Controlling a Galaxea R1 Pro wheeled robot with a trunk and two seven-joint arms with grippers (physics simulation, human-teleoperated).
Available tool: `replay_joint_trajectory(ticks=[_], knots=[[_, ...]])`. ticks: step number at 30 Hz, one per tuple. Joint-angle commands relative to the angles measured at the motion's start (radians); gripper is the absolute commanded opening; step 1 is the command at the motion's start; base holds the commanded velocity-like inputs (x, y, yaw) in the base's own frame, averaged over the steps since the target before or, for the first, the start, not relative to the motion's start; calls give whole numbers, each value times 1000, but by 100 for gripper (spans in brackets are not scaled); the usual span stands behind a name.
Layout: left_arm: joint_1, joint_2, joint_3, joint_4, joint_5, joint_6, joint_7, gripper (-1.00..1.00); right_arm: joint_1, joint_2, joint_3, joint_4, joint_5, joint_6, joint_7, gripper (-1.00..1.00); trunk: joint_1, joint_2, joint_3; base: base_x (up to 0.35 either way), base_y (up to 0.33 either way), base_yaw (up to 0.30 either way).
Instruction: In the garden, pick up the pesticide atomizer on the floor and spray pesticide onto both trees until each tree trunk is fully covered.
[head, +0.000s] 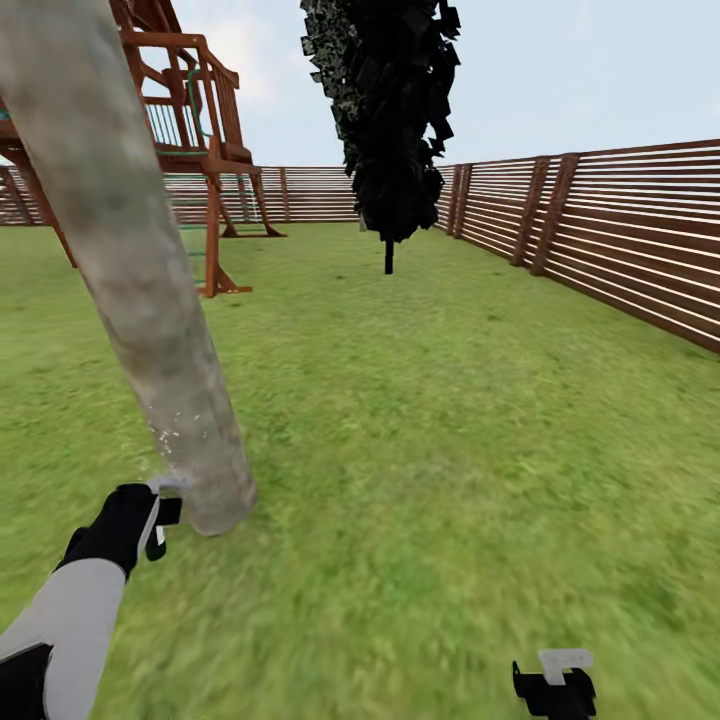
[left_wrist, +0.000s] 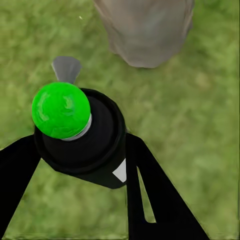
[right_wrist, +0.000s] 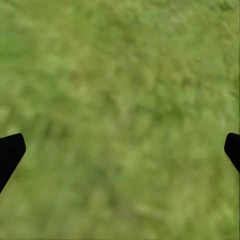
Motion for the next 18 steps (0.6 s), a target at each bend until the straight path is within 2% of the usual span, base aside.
replay_joint_trajectory(ticks=[1, 2, 3, 4, 6, 7, 8, 9, 11, 13, 14, 16, 17, 18], knots=[[9, -6, 2, -2, -9, 3, -5, -100, -1, 0, -7, 2, 11, -4, -4, 100, 0, 0, -1, 110, -263, 94], [15, -15, -8, -2, -9, 4, -5, -100, -1, 0, -7, 2, 11, -4, -4, 100, 0, 0, -1, 112, -263, 48], [18, -33, -36, -2, -9, 6, -4, -100, -1, -1, -7, 2, 11, -4, -4, 100, 0, 0, -1, 121, -263, 13], [19, -38, -46, -3, -9, 7, -3, -100, -1, -1, -8, 2, 11, -4, -4, 100, 0, 0, -1, 140, -263, 5], [20, -25, -43, -4, -10, 7, -2, -100, -1, -1, -7, 2, 11, -4, -4, 100, 0, 0, -1, 152, -263, 2], [20, -2, -42, -4, -10, 8, -2, -100, -1, -1, -7, 2, 11, -4, -4, 100, 0, 0, -1, 159, -261, 1], [20, 38, -42, -4, -8, 8, -1, -100, -1, -1, -7, 2, 11, -4, -4, 100, 0, 0, -1, 166, -257, 0], [21, 57, -37, -3, -7, 8, -1, -100, -1, -1, -7, 2, 11, -4, -4, 100, 0, 0, -1, 168, -255, 0], [22, 72, -17, 5, -6, 7, -1, -100, -1, -1, -7, 2, 11, -4, -4, 100, 0, 0, -1, 169, -254, 11], [27, 59, -8, 14, -2, 3, -1, -100, -1, -1, -7, 2, 11, -4, -4, 100, 0, 0, -1, 170, -253, 166], [32, 34, -8, 14, -2, 2, -1, -100, -1, 0, -7, 2, 11, -4, -4, 100, 0, 0, -1, 171, -253, 254], [34, 3, -8, 14, -3, 0, -1, -100, -1, 0, -7, 2, 11, -4, -4, 100, 0, 0, -1, 171, -253, 265], [36, -5, -5, 14, -5, -1, -1, -100, -1, 0, -7, 2, 11, -4, -4, 100, 0, 0, -1, 171, -253, 273], [39, 1, 3, 14, -6, -2, -1, -100, -1, 0, -7, 2, 11, -4, -4, 100, 0, 0, -1, 171, -253, 275]])
